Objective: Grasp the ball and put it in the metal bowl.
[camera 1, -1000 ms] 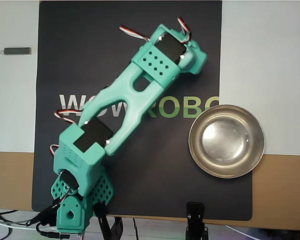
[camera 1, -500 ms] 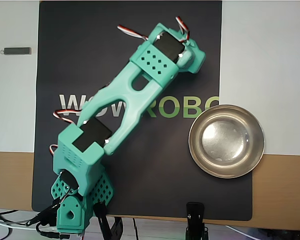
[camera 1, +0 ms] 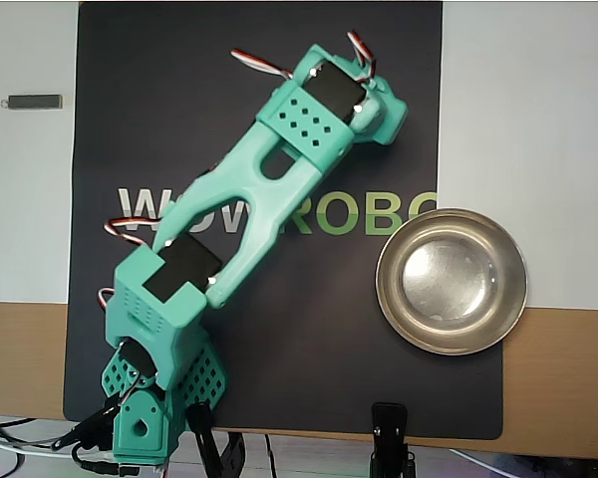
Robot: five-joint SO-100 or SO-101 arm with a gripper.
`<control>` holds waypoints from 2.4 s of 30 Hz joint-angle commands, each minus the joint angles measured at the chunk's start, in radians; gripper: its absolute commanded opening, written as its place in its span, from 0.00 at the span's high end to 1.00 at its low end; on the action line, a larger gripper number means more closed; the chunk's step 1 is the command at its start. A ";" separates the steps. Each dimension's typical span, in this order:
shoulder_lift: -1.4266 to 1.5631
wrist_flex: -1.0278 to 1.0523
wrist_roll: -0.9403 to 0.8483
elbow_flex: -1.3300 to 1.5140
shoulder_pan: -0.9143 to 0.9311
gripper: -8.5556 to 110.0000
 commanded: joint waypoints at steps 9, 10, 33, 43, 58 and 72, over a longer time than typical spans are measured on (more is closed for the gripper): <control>0.064 0.002 0.005 -0.018 -0.006 0.69; 0.064 0.002 0.005 -0.018 -0.006 0.69; 0.061 0.000 0.005 -0.018 -0.006 0.57; 0.026 -0.008 0.005 -0.020 -0.005 0.56; -0.002 -0.008 0.005 -0.021 -0.005 0.56; -0.038 -0.011 0.005 -0.032 -0.005 0.56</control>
